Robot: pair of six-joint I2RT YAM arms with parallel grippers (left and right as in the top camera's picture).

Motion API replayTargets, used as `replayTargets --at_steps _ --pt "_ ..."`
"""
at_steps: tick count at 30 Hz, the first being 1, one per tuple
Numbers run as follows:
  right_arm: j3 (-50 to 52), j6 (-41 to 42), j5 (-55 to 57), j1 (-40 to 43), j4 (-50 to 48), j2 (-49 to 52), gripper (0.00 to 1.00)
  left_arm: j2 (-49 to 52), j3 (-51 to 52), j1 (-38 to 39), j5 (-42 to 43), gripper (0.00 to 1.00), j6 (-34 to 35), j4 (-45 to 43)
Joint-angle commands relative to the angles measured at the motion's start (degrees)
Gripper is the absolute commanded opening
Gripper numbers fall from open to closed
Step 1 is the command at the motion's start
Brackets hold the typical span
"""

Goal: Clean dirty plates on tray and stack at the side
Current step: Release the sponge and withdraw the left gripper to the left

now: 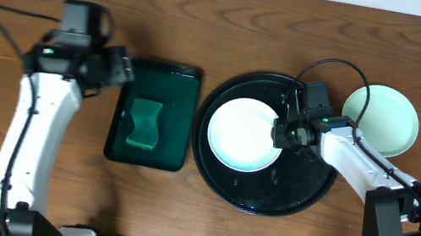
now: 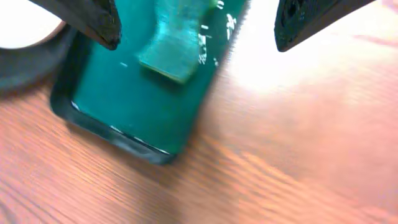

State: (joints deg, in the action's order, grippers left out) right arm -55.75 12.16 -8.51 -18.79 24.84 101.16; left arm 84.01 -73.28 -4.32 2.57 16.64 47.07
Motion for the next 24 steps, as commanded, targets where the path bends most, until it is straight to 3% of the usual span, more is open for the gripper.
replayTargets --at_steps 1,11,24 --pt "0.37 -0.24 -0.31 -0.39 0.02 -0.72 0.41 -0.15 -0.83 -4.70 -0.90 0.79 -0.09 0.92" --pt "0.37 -0.26 -0.31 -0.39 0.24 -0.72 0.51 -0.15 -0.83 -7.41 -0.90 0.80 -0.09 1.11" --pt "0.37 -0.24 -0.26 -0.39 1.11 -0.72 0.46 -0.13 -0.83 -7.41 -0.90 0.80 -0.09 1.11"
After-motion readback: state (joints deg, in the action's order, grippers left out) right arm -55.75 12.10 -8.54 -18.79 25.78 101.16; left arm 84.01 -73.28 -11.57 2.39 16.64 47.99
